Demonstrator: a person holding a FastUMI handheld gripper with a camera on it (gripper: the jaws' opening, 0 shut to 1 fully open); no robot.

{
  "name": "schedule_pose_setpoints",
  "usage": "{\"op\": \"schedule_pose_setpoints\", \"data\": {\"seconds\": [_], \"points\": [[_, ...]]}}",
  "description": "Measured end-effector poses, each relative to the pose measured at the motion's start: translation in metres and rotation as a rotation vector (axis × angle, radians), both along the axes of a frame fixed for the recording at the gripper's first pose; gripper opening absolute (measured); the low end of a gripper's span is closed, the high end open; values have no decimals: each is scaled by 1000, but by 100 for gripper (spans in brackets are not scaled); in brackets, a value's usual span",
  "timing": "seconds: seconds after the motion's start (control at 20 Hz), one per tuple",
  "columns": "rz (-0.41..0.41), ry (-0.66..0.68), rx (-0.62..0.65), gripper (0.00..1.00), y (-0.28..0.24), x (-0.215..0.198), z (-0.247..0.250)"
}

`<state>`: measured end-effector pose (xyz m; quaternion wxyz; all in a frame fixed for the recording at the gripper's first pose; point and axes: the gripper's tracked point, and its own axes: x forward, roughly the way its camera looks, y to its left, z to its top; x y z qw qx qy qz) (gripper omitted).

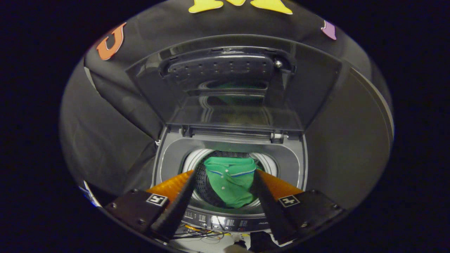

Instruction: Put the clothes into the washing machine and then close the washing machine lid.

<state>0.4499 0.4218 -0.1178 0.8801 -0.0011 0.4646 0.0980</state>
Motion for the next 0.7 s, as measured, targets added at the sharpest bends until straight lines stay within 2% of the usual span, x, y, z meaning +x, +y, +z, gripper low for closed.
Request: {"op": "schedule_pose_setpoints", "data": {"seconds": [0.05, 0.3, 0.7], "points": [[-6, 7, -3, 100, -1, -4, -9], [-9, 14, -23, 98, -8, -15, -18], [-15, -54, -27, 98, -19, -28, 3]]}}
